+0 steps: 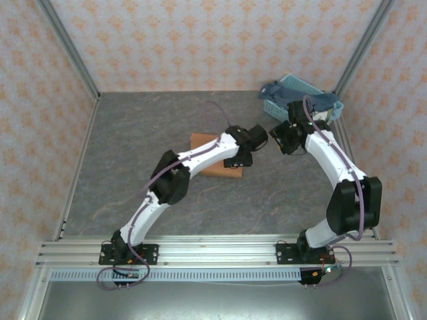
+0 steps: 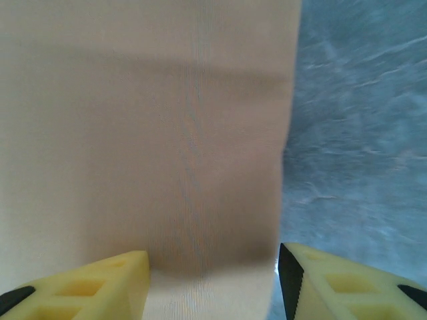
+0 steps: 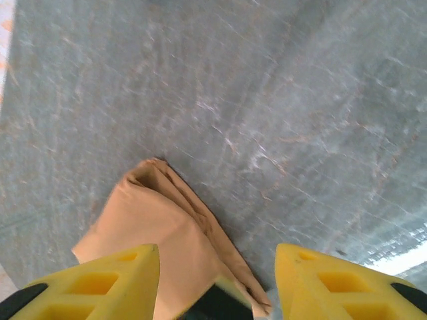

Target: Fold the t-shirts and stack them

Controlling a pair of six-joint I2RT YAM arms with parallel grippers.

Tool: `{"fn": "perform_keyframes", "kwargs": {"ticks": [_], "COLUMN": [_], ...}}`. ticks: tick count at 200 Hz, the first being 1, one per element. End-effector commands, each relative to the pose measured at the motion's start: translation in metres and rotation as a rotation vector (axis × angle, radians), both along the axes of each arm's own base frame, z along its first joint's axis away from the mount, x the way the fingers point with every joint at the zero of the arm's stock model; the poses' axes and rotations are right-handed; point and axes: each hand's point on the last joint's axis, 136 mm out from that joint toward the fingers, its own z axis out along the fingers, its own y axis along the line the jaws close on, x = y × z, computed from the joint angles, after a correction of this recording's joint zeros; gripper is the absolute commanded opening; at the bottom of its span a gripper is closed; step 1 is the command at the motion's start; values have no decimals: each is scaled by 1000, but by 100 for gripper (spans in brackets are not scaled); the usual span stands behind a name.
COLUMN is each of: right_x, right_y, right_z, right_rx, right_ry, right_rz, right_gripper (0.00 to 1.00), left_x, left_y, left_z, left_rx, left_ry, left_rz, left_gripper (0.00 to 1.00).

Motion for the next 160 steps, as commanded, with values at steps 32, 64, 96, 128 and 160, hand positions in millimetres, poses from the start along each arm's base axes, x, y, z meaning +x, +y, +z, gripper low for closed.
{"fn": "perform_keyframes", "kwargs": {"ticks": [32, 64, 96, 128, 160], "right_x": [-27, -25, -24, -28, -34], "right_y": [-2, 0, 2, 1, 0], "right_z": [-17, -16, -16, -16, -17], "right_rx": [-5, 7, 12, 12, 16], "right_ry": [66, 60, 63, 66, 72], "right_rz": [8, 12, 19, 20, 12], "right_gripper": [48, 47, 45, 44, 44], "left_x": [5, 5, 13, 42, 84], "left_y": [18, 28, 64, 118, 173], "left_z": [-11, -28, -44, -45, -30], "left_rx": [170, 233, 284, 247, 283], "left_ry": [-5, 22, 77, 85, 62], "left_rz": [-107, -114, -28, 96, 69], "left_gripper": [55, 52, 45, 43, 41]}}
